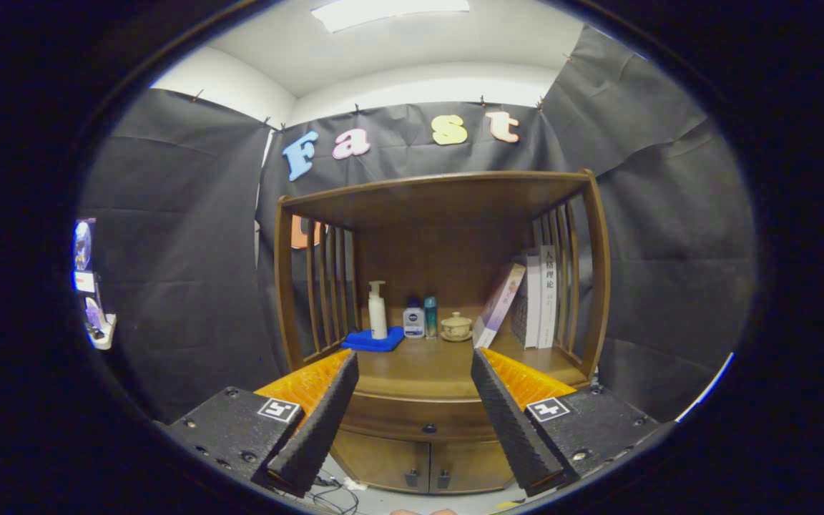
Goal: Pull open the drawer, take out the items inside it, and place them on the countertop above the cabinet.
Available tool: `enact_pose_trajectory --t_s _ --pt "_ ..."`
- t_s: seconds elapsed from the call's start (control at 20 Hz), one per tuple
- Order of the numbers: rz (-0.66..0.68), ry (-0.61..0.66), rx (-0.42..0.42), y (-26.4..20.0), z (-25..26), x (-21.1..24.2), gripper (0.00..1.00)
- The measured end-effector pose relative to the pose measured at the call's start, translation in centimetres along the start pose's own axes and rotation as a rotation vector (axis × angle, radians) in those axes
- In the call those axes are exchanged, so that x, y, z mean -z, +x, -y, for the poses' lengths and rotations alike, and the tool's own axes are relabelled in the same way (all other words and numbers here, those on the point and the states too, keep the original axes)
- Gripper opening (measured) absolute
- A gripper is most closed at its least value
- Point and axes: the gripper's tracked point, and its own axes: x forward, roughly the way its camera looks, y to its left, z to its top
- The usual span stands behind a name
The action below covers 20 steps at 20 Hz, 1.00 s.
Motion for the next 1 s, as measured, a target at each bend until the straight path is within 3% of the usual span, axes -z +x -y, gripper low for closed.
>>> enact_pose_trajectory --t_s 0.45,1.0 --pt "-0.049 -0.005 -0.006 2.3 -0.2 4.1 1.0" --pt "-0.166 -0.048 0.03 7.8 1.0 13.4 0.98"
